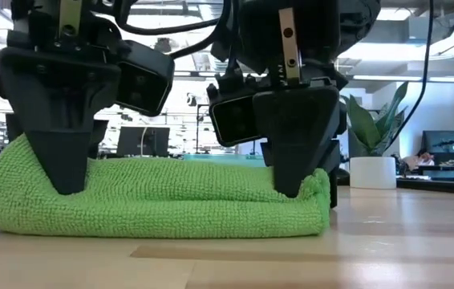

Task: Roll microfiber towels into tight, uniform cylinder then place into a basket
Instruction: Roll the green microfiber cloth

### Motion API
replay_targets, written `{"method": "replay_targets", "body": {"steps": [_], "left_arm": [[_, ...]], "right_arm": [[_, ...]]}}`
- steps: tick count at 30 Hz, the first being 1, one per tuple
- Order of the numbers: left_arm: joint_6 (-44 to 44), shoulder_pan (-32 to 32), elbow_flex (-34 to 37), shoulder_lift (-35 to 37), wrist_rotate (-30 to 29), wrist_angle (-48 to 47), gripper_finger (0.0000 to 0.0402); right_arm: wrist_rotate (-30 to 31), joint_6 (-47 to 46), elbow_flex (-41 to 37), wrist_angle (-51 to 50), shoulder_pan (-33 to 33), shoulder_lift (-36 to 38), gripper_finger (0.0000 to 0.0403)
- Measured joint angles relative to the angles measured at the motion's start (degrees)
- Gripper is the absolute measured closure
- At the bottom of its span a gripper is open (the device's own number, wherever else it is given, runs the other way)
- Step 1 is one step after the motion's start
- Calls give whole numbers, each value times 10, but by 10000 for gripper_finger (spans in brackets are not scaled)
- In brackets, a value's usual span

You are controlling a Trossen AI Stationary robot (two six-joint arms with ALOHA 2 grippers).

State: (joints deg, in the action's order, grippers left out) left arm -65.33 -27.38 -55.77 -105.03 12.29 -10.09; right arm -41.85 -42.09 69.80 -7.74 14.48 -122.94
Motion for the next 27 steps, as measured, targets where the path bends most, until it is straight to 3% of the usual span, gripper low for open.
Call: {"method": "replay_targets", "body": {"steps": [9,21,27], "left_arm": [[37,0,1,0,-6,10,360],[117,0,1,0,-5,7,270],[143,-6,2,12,-30,-7,259]], "right_arm": [[7,-2,0,5,0,2,379],[18,-8,1,7,0,2,379],[23,-11,1,9,1,2,374]]}}
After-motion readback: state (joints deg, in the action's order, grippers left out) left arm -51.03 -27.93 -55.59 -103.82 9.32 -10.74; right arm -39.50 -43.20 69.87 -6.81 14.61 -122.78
